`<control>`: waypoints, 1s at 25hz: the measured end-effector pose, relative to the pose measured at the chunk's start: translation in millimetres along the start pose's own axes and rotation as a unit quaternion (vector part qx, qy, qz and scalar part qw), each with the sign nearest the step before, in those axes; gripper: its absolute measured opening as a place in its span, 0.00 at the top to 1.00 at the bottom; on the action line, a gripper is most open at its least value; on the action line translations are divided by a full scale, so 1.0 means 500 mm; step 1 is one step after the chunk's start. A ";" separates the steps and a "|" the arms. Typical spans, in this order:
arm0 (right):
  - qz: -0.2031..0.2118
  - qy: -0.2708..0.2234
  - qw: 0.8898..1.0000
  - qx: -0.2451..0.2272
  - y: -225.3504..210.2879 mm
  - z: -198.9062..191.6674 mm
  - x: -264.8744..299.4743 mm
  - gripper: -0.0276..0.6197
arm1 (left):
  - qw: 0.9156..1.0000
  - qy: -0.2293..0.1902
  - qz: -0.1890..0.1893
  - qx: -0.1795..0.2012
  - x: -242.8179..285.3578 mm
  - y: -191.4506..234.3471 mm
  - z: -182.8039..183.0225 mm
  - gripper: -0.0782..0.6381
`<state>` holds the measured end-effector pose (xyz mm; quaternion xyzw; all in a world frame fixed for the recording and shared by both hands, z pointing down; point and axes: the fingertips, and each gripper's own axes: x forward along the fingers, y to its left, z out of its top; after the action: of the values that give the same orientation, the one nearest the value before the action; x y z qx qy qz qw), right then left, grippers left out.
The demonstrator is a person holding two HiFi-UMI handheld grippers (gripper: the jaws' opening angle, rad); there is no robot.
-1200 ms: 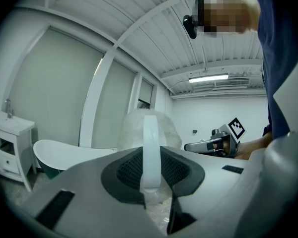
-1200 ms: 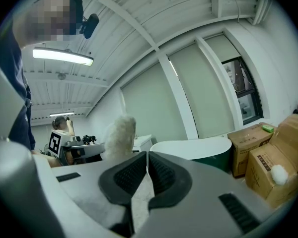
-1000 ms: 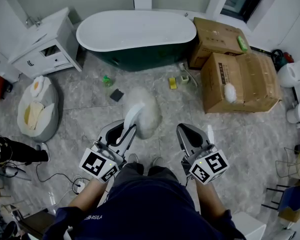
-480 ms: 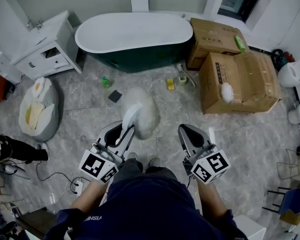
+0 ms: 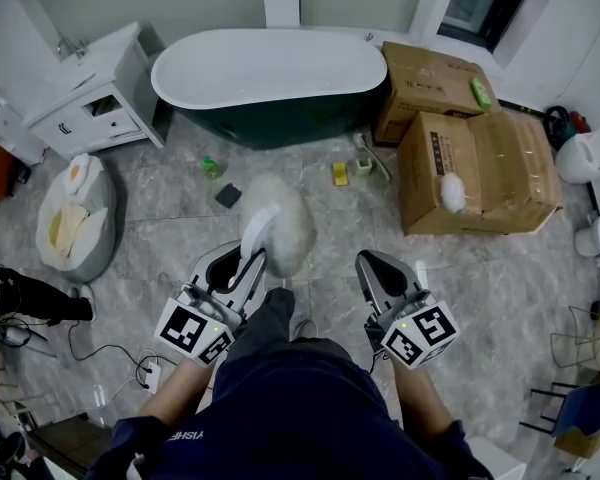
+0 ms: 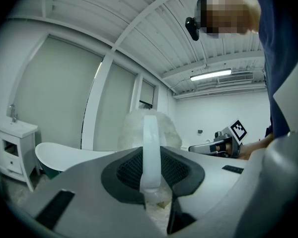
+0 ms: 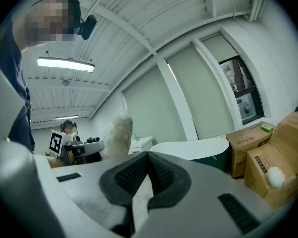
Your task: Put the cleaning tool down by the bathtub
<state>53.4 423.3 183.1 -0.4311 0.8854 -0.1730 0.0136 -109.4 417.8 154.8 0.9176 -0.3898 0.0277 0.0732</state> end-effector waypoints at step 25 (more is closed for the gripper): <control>-0.005 0.025 1.000 0.012 -0.141 0.040 0.261 0.95 | 1.000 0.013 -0.008 -0.018 0.194 0.244 0.006 0.75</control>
<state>28.2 277.0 203.2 -0.4309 0.8812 -0.1944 -0.0043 -129.9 264.7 175.9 0.9189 -0.3816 0.0321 0.0947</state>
